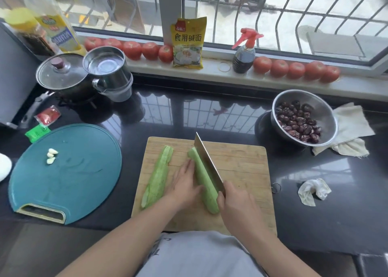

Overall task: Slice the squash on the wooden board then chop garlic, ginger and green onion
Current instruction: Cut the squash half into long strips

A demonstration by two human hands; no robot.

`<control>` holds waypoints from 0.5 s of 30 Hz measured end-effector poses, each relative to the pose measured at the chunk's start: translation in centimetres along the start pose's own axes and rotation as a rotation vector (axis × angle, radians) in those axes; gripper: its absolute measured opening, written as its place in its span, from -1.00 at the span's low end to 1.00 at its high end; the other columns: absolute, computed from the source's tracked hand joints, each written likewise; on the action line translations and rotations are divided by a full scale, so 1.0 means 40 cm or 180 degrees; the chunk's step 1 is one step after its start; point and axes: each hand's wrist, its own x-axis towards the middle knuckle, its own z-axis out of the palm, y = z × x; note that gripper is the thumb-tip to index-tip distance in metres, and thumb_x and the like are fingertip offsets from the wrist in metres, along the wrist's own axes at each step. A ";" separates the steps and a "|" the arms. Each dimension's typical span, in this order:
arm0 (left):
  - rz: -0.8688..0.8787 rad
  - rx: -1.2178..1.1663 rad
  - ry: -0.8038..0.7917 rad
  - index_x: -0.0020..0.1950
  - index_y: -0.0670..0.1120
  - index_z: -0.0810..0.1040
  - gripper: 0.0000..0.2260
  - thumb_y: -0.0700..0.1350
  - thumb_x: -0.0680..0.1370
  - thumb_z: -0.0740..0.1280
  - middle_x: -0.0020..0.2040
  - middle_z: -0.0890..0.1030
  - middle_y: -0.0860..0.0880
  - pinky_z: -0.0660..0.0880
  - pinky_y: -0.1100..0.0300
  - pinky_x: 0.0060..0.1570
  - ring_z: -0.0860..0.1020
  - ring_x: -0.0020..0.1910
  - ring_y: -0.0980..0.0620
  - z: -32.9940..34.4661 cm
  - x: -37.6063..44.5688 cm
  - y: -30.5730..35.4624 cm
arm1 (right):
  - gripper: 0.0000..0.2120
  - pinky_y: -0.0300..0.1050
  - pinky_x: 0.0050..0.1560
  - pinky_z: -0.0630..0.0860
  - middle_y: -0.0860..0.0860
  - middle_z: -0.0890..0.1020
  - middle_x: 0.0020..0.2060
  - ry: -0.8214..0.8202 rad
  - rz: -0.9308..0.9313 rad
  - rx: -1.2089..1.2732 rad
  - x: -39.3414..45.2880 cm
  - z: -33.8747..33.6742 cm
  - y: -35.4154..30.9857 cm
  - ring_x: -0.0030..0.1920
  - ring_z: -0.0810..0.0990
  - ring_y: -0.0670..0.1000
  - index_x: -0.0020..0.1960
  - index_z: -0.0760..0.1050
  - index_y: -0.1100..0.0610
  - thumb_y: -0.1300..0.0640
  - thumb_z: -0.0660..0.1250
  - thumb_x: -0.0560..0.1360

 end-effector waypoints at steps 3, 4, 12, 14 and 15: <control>0.0048 0.0258 -0.0192 0.67 0.02 -0.15 0.00 0.14 0.49 0.48 0.67 -0.17 0.09 0.14 -0.10 0.55 0.06 0.62 -0.08 -0.009 0.022 -0.004 | -0.77 0.05 -0.40 0.29 0.00 0.41 -0.44 -0.0075 -0.0019 -0.0084 0.011 -0.005 -0.012 -0.38 0.41 0.17 -0.26 0.12 -0.02 -0.01 0.07 0.54; 0.0042 0.0327 -0.0238 0.67 0.03 -0.18 0.02 0.14 0.48 0.49 0.66 -0.20 0.10 0.13 -0.11 0.55 0.05 0.62 -0.07 -0.011 0.026 -0.006 | -0.77 0.05 -0.40 0.28 0.01 0.41 -0.44 -0.0086 -0.0031 -0.0107 0.013 -0.006 -0.014 -0.37 0.42 0.17 -0.26 0.12 -0.02 -0.01 0.06 0.55; 0.0073 0.0486 -0.0215 0.66 0.05 -0.23 0.10 0.20 0.43 0.51 0.65 -0.25 0.14 0.15 -0.09 0.54 0.10 0.59 -0.07 -0.013 0.020 -0.010 | -0.74 0.02 -0.38 0.18 -0.01 0.41 -0.40 -0.0163 -0.0035 -0.0242 0.019 -0.018 -0.036 -0.35 0.40 0.16 -0.27 0.10 -0.02 0.03 0.06 0.57; 0.0069 0.0368 -0.0251 0.66 0.04 -0.23 0.13 0.24 0.39 0.52 0.65 -0.25 0.14 0.11 -0.07 0.56 0.05 0.60 -0.05 -0.017 0.019 -0.007 | -0.76 0.01 -0.35 0.18 -0.01 0.40 -0.38 -0.0240 -0.0040 -0.0317 0.023 -0.026 -0.046 -0.33 0.40 0.16 -0.25 0.12 -0.02 0.04 0.07 0.57; 0.0070 0.0333 -0.0246 0.66 0.03 -0.24 0.15 0.25 0.38 0.52 0.65 -0.25 0.14 0.09 -0.04 0.57 0.03 0.61 -0.05 -0.016 0.017 -0.005 | -0.79 0.01 -0.33 0.18 -0.01 0.40 -0.36 -0.0286 -0.0029 -0.0353 0.026 -0.032 -0.052 -0.32 0.40 0.16 -0.22 0.16 0.00 0.04 0.08 0.58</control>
